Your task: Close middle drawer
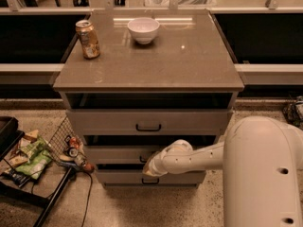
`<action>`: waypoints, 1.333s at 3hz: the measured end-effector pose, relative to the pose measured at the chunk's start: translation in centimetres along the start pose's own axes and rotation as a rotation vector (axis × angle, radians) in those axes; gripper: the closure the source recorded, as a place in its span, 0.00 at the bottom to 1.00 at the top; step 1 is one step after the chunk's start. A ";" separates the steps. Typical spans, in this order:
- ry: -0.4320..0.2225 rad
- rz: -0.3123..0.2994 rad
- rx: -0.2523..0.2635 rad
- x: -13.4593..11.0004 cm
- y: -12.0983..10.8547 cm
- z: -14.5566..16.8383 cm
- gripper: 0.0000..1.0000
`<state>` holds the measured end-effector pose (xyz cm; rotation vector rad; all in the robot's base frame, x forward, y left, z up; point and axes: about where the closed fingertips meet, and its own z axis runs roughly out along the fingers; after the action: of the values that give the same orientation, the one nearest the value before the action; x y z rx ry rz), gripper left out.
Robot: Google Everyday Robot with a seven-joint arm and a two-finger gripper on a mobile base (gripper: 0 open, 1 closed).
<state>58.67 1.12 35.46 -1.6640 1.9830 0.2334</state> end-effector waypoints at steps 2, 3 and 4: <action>-0.022 0.037 -0.199 -0.9 9.7 -3.2 1.00; -0.022 -0.013 -0.302 -2.1 13.6 -10.3 1.00; 0.049 -0.067 -0.343 -1.3 13.2 -17.6 1.00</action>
Offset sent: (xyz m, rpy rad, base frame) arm -0.1584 0.0014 0.0448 0.1032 0.3275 0.2039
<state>41.13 -2.90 48.26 -1.9596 2.0031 0.5379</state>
